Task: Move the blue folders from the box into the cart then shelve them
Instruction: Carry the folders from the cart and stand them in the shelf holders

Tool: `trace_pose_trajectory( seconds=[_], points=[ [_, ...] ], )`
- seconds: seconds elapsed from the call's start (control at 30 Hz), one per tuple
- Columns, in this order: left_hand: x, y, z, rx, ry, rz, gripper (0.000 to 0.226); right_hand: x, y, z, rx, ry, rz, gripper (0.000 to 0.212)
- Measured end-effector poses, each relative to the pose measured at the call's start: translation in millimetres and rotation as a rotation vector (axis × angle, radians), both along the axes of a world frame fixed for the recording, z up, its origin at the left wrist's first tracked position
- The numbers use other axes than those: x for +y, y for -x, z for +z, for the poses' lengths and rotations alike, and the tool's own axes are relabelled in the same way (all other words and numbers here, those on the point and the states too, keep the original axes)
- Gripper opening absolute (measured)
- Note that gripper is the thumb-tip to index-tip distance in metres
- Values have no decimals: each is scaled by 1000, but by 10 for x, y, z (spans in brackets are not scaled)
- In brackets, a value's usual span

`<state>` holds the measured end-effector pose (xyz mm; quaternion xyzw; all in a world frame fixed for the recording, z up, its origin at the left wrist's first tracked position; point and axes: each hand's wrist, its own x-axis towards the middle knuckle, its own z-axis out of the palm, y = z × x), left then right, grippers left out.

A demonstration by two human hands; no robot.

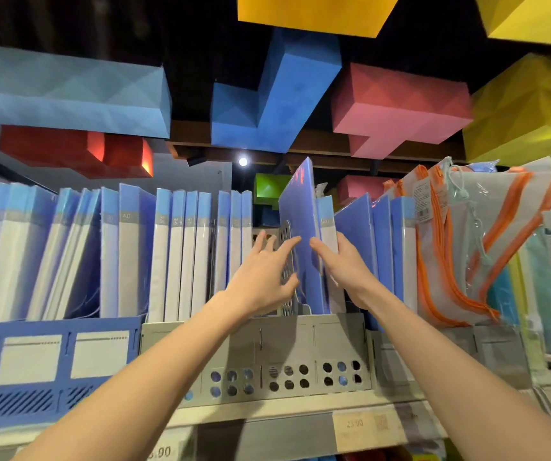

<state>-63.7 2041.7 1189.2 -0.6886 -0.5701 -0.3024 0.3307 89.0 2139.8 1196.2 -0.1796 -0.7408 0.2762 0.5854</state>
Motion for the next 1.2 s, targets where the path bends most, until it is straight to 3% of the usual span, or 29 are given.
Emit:
trace_pose_trajectory(
  seconds=[0.13,0.3,0.47,0.6,0.77,0.87,1.03,1.2],
  points=[
    [-102,101,-3,139,-162,48,69,-28,15,-4,-79,-1,-130,36],
    [-141,158,-9,179,-203,87,67,-33,-25,69,-224,15,-132,71],
    [-76,116,-39,190,-221,128,66,-174,-30,2,-141,-17,-183,44],
    [-86,155,-89,188,-276,85,63,-176,-95,-50,-146,-32,-169,54],
    [-214,142,-200,-8,-291,-138,70,-181,-116,-160,-108,14,-151,64],
    [-321,112,-253,-14,-424,-144,58,-256,-91,-244,10,-77,-218,71],
    [-600,137,-253,-293,-537,-137,35,-740,74,-342,445,-406,-296,40],
    [-1019,433,-382,-403,-529,-83,17,-1162,470,-416,399,-435,-110,14]
  ],
)
